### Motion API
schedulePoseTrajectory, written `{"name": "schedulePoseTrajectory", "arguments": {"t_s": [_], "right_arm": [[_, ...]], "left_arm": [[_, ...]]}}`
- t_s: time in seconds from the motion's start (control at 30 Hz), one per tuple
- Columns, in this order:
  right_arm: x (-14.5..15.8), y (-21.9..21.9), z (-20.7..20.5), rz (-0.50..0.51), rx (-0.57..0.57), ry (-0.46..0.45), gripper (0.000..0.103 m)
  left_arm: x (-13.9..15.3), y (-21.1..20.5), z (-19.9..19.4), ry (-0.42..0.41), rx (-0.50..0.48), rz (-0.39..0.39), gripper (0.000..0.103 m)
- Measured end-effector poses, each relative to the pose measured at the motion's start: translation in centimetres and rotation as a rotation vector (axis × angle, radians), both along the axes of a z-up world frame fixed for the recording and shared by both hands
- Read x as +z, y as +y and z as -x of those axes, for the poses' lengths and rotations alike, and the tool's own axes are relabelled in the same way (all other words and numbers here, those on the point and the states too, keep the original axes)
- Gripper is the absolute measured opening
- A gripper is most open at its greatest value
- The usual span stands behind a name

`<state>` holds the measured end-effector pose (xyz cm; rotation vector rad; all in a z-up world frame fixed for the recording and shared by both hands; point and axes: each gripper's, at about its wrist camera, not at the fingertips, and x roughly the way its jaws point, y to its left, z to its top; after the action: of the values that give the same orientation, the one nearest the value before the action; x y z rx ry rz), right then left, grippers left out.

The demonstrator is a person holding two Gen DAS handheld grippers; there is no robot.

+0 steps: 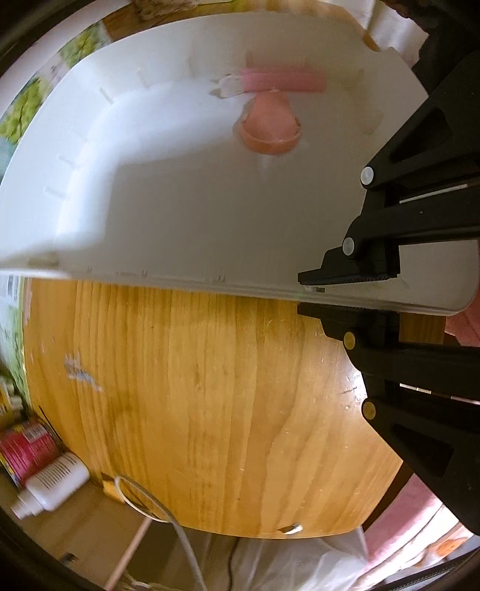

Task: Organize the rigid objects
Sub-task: 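Lower the pink hair roller into the white bin and release it, then grasp the clear cartoon-printed plastic box with the right gripper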

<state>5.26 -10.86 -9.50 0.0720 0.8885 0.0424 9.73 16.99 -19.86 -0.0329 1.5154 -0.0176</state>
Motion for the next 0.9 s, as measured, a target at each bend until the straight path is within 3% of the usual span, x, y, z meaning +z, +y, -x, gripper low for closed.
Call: {"name": "schedulePoseTrajectory", "arguments": {"t_s": [0.53, 0.77, 0.9], "right_arm": [[-3.3, -11.6, -2.2, 0.034, -0.117, 0.051, 0.085], [-5.9, -14.7, -3.5, 0.035, -0.158, 0.107, 0.085], [-7.0, -15.8, -3.8, 0.047, -0.181, 0.137, 0.091]], "left_arm": [[-0.3, 0.7, 0.1, 0.008, 0.155, -0.053, 0.014], [-0.5, 0.4, 0.4, 0.007, 0.204, -0.073, 0.015], [-0.6, 0.3, 0.5, 0.004, 0.226, -0.079, 0.016]]}}
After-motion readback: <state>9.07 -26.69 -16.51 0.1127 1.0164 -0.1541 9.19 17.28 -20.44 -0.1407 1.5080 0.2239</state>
